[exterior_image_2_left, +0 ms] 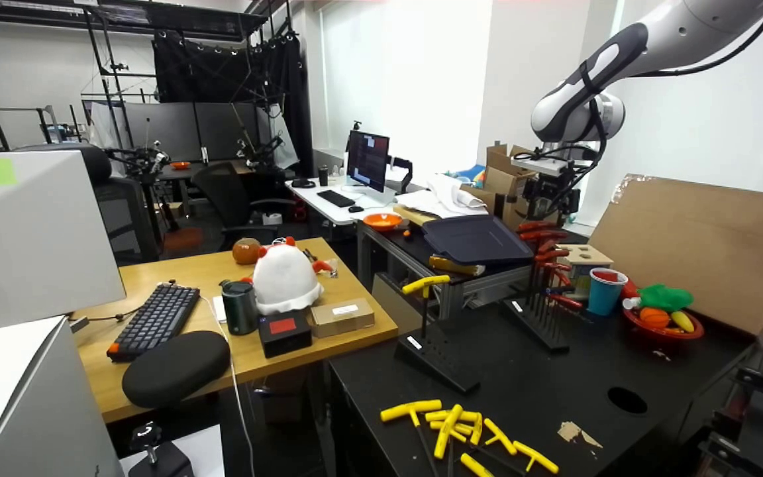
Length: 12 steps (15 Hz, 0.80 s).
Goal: Remove the longest red wrench from the holder and place it on the table
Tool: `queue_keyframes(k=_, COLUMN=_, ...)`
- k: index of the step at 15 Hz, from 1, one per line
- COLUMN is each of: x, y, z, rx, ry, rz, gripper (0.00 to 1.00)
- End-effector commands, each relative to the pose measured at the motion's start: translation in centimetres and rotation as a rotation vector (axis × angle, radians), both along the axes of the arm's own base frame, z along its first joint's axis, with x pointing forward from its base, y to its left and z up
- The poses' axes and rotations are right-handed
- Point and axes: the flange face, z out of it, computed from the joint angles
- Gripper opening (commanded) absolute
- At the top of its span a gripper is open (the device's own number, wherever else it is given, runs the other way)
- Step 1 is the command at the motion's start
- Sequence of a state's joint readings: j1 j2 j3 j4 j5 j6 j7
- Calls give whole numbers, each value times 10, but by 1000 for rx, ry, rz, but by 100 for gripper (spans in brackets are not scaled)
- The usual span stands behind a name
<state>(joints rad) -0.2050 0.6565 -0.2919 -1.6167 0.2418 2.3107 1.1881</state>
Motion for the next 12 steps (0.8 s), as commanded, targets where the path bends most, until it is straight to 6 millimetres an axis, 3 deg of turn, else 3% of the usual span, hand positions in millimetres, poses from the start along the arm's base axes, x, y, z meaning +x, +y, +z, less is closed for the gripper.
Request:
queue_keyframes(k=1, x=-2, y=6, z=4, rx=-25, ry=14, rz=-15, gripper=100)
queue_keyframes(k=6, x=-3, y=5, z=9, rx=-75, ry=43, rz=-11, gripper=100)
queue_keyframes(k=12, x=3, y=14, z=2, rx=-58, ry=44, rz=16, gripper=100)
